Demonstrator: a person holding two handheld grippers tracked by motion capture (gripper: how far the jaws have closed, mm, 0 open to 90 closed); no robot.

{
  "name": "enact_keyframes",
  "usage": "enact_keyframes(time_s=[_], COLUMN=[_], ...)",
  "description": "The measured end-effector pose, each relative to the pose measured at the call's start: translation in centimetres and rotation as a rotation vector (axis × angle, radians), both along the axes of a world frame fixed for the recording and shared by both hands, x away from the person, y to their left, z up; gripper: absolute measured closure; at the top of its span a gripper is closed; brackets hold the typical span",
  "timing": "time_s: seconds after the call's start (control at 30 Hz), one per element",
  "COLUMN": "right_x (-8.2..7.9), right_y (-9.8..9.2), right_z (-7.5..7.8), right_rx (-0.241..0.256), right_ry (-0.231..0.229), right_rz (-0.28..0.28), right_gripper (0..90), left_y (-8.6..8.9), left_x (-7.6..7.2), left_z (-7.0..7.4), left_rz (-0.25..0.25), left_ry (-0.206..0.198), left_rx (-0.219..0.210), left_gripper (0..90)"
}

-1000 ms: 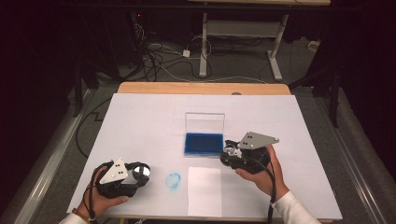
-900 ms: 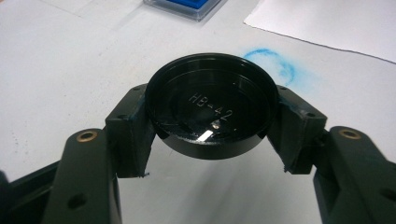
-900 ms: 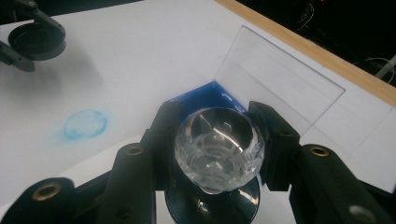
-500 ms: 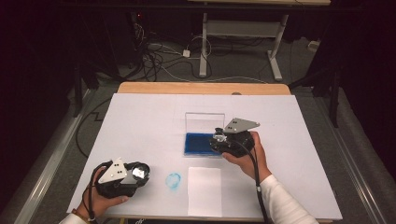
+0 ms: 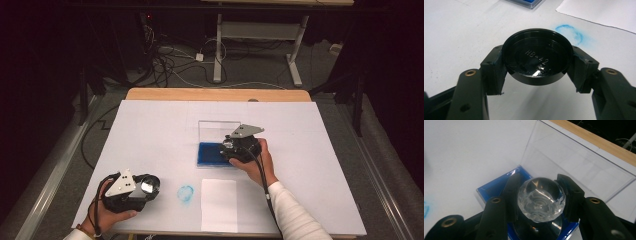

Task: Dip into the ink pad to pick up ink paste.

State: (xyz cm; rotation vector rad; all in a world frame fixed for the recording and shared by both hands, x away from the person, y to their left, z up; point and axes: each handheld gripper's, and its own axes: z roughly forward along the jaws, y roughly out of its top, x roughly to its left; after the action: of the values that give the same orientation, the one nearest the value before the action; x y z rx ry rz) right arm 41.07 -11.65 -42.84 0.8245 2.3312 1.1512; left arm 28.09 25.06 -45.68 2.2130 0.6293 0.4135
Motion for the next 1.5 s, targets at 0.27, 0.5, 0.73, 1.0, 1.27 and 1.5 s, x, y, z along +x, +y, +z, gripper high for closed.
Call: enact_keyframes(time_s=[0.27,0.5,0.73,1.0,1.27,1.5], right_x=[0.1,0.3,0.4,0.3,0.4,0.4], right_y=[0.1,0.1,0.1,-0.5,-0.3,0.0], right_z=[-0.6,-1.2,-1.3,-1.5,-1.5,-1.6], right_rx=[0.000,-0.003,-0.006,0.000,-0.016,-0.040], right_ry=[0.017,0.029,0.028,0.037,0.032,0.020], right_rz=[-0.004,-0.005,-0.005,0.004,-0.002,-0.008], right_gripper=[56.8,56.8,56.8,56.8,56.8,56.8], left_y=[0.0,-0.1,-0.2,-0.2,-0.2,-0.2], left_x=[0.1,0.0,0.1,0.0,-0.2,-0.2], left_z=[-0.1,0.0,-0.1,-0.2,-0.2,-0.1], left_rz=[0.002,0.000,-0.004,-0.006,-0.009,-0.017], left_ry=[0.003,0.000,0.006,0.009,0.013,0.012], left_rx=[0.005,0.008,0.012,0.013,0.009,-0.010], left_gripper=[36.2,36.2,36.2,36.2,36.2,36.2])
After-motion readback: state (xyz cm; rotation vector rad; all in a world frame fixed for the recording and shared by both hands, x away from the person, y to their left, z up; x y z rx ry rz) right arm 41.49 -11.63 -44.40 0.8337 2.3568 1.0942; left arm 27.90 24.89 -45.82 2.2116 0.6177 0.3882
